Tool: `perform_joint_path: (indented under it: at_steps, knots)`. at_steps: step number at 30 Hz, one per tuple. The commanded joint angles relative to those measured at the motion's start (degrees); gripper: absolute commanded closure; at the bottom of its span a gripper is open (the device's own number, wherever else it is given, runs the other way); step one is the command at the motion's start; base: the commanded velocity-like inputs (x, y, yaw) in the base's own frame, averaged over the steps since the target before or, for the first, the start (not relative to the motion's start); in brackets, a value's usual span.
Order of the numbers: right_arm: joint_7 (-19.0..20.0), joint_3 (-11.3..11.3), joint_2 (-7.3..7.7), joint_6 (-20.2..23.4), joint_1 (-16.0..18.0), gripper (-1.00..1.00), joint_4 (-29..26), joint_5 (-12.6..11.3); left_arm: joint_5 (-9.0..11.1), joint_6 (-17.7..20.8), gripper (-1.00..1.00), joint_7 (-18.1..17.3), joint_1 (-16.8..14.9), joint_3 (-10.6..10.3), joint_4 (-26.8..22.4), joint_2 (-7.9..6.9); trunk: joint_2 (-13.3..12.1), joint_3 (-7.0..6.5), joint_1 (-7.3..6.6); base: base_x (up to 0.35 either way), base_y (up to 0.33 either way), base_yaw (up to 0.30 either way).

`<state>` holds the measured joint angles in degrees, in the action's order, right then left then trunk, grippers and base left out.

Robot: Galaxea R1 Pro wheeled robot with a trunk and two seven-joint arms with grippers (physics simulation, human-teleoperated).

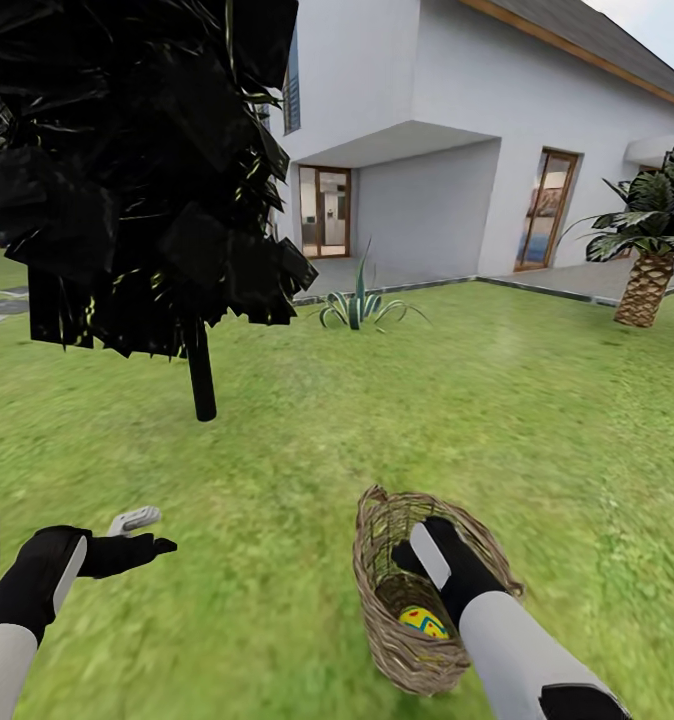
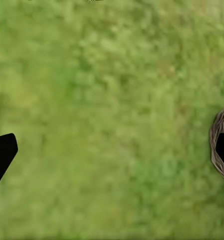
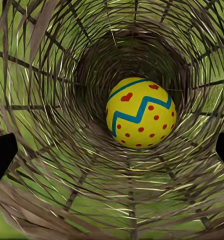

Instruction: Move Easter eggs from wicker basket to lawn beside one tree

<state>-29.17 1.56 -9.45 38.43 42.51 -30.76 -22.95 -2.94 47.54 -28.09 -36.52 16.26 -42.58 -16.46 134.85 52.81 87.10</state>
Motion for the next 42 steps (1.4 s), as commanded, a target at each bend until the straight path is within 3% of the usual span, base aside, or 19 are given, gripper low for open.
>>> perform_joint_path:
  at_steps: [1, 7, 24, 42]
  knots:
    - [-0.45, 0.13, -0.02, 0.03, 0.5, -1.0, 1.17, -0.46, -0.32, 0.28, -1.0, -0.39, -0.04, 0.18, -0.04, 0.02, 0.03, 0.06, -0.01, 0.018, 0.011, 0.0]
    - [-0.38, 0.05, 0.08, 0.02, 1.29, -1.0, 3.48, -0.42, -0.36, 0.29, -1.0, -0.39, -0.04, 0.18, -0.04, 0.02, 0.03, 0.06, -0.01, 0.006, 0.004, 0.0]
    - [0.15, -0.18, 0.22, -0.61, 1.26, -1.0, 3.61, -0.27, -0.44, 0.28, -1.0, -0.39, -0.04, 0.18, -0.04, 0.02, 0.03, 0.39, -0.01, 0.0, 0.042, -0.014]
    - [0.16, -0.57, 0.14, -0.64, 1.26, -1.0, 3.61, -0.25, -0.41, 0.28, -1.0, -0.39, -0.04, 0.18, -0.04, 0.02, 0.03, 0.14, -0.01, 0.046, 0.065, -0.134]
